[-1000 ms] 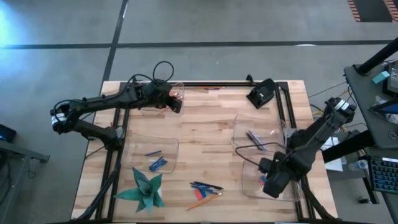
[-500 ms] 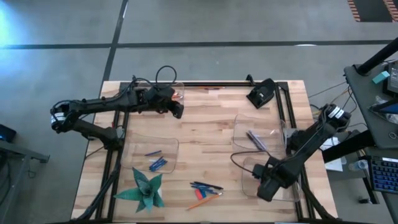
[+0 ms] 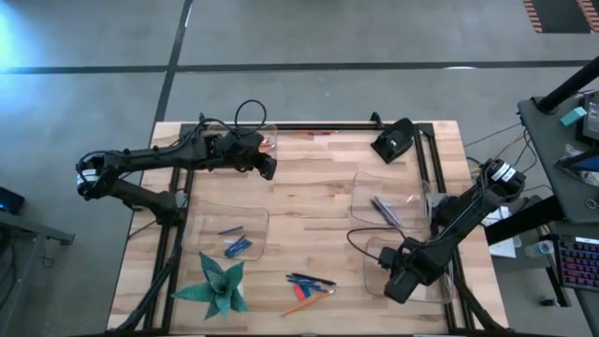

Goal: Sort crayons/erasers/pens/pencils in bins
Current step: Put the blue crayon into the middle left transparent bin

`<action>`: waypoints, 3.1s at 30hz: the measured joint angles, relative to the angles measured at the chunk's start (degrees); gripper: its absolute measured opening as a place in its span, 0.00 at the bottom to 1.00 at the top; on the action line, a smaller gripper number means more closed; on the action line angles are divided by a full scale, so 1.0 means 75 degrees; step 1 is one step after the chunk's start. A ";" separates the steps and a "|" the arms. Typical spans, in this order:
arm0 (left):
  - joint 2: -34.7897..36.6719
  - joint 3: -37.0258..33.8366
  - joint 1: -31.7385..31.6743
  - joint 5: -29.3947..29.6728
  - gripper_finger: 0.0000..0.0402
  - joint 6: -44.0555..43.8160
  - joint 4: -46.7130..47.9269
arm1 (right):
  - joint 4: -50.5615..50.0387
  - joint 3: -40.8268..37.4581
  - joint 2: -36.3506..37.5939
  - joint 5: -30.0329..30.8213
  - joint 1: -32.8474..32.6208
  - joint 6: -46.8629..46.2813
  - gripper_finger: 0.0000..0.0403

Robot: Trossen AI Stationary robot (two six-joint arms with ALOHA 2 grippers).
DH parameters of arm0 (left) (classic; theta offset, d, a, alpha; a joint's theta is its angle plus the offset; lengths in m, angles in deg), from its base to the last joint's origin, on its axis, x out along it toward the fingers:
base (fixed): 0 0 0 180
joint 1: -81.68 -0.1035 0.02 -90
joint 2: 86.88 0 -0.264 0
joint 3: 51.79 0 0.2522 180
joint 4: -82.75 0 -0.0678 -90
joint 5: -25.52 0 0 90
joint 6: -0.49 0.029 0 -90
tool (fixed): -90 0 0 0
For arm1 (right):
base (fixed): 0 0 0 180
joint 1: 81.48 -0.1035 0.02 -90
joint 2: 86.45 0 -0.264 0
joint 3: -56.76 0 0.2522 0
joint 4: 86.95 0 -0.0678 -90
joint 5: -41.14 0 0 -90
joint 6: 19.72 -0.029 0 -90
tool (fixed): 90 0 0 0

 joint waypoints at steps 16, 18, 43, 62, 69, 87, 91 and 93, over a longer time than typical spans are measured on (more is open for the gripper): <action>0.0003 -0.0013 -0.0004 0.0004 0.28 0.0190 -0.0285 | -0.2445 0.1914 0.0429 0.0108 0.0244 0.1412 0.38; 0.0003 -0.0015 -0.0009 0.0006 0.28 0.0453 -0.0537 | -0.3120 0.2349 0.0460 0.0860 0.0474 0.1596 0.37; 0.0796 0.0245 -0.0068 0.0029 0.28 0.3817 -0.0640 | 0.2866 0.2842 -0.0414 0.0479 0.9713 0.7232 0.32; 0.1848 0.0026 -0.0294 0.0901 0.28 0.4021 -0.0431 | 0.2726 0.5408 -0.4412 0.0881 1.1001 0.6542 0.28; 0.1859 0.0084 -0.0316 0.1661 0.28 0.4043 -0.0441 | 0.1645 0.6820 -0.5524 0.1112 1.1086 0.6539 0.25; 0.1859 0.0111 -0.0545 0.1798 0.28 0.4072 -0.0449 | 0.0905 0.8017 -0.6340 0.1263 1.1009 0.5693 0.26; 0.1859 0.0108 -0.0545 0.1798 0.28 0.4079 -0.0449 | 0.0715 0.7985 -0.6333 0.1233 1.0883 0.5619 0.25; 0.1859 0.0102 -0.0545 0.1798 0.28 0.4080 -0.0449 | 0.0733 0.7979 -0.6320 0.1236 1.0797 0.5574 0.26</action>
